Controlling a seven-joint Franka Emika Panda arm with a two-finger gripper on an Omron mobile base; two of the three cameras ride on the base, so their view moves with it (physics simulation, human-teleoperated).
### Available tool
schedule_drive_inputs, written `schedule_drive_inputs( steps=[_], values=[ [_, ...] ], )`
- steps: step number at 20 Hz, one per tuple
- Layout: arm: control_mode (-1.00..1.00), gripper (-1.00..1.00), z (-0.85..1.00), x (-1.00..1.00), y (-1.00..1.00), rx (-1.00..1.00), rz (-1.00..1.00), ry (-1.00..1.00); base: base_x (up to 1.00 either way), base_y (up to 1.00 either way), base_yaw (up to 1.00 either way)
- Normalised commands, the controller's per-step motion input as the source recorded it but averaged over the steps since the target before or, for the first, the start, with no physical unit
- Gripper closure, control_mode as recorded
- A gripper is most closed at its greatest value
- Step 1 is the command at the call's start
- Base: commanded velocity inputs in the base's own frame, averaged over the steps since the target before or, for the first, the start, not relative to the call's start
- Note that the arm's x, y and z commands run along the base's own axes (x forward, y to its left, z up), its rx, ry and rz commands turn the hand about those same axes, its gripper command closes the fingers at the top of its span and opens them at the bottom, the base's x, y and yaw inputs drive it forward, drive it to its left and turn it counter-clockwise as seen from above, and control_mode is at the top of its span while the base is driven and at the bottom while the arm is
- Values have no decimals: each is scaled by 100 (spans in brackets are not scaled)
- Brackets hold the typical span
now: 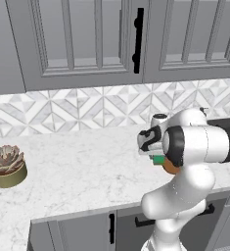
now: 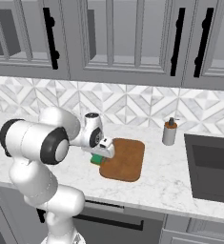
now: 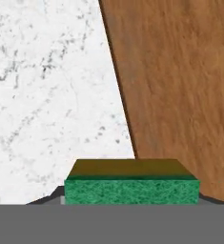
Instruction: Pick up the sponge from the counter and clean the cutting board by briefly scrubbing or pressing down on the cutting board. Once finished, release the sponge.
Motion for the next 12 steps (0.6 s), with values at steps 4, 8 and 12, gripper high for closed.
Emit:
schedule_drive_inputs(
  steps=[4,8,12],
  values=[
    [-100,-100,18,63,100,0,0,5,0,0,0],
    [-100,-100,-11,6,12,-1,3,14,0,0,0],
    [-100,-100,4,-3,0,0,0,-1,0,0,0]
  ],
)
